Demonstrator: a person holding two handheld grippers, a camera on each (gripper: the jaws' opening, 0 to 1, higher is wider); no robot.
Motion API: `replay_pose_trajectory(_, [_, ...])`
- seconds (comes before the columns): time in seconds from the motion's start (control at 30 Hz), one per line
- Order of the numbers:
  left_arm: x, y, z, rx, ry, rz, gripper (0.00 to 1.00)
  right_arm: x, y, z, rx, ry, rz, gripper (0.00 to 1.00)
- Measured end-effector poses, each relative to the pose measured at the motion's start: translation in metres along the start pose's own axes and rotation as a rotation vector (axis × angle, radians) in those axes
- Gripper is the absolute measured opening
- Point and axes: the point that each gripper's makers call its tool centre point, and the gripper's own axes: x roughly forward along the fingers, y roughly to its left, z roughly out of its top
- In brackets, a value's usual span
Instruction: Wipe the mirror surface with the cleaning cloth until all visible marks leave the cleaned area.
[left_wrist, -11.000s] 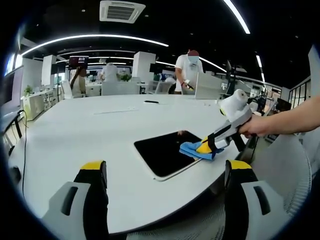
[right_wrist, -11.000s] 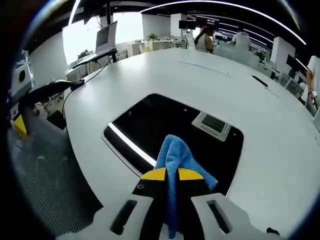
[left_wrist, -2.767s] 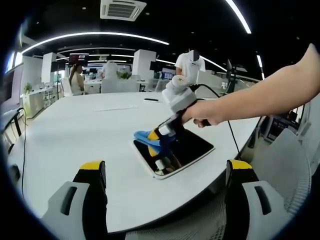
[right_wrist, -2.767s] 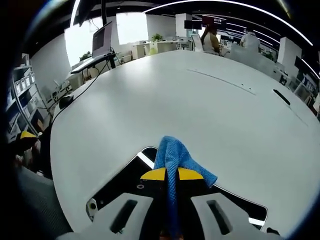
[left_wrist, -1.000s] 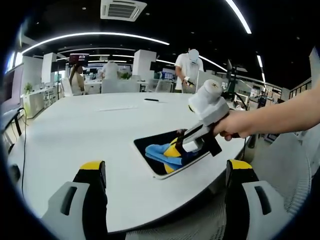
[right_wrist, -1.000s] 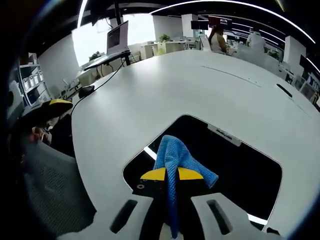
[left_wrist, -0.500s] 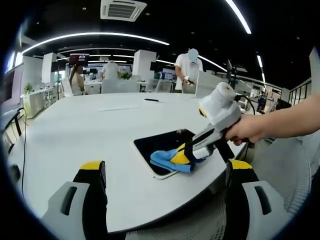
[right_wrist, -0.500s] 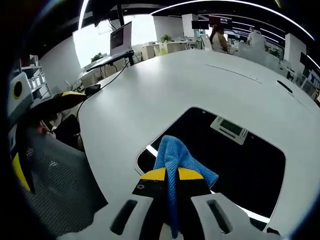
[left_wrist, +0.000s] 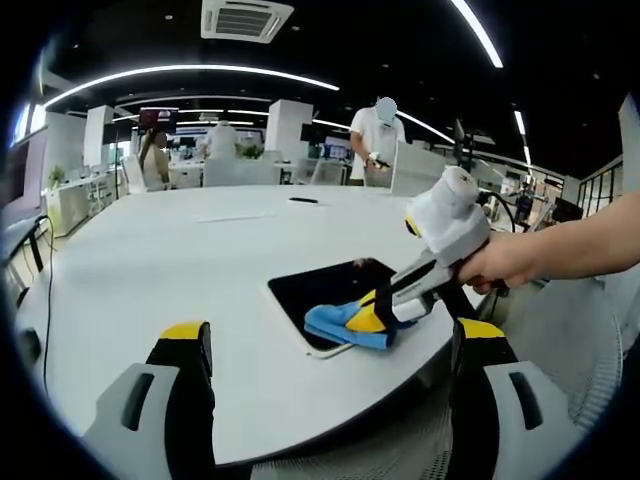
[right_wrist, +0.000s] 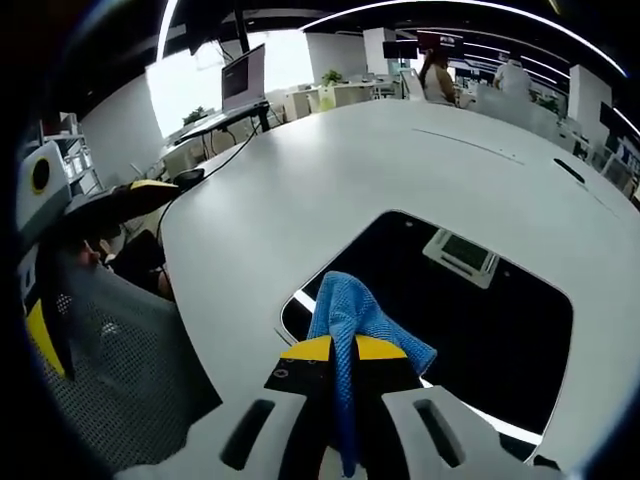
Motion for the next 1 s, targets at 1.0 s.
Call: replay_pose_trajectory(1.0, [0.000,0.001,0.001,0.002,-0.006,0.003,0.98,-0.029,-0.036,-0.022,-0.007,0.012,-0.048,0.01])
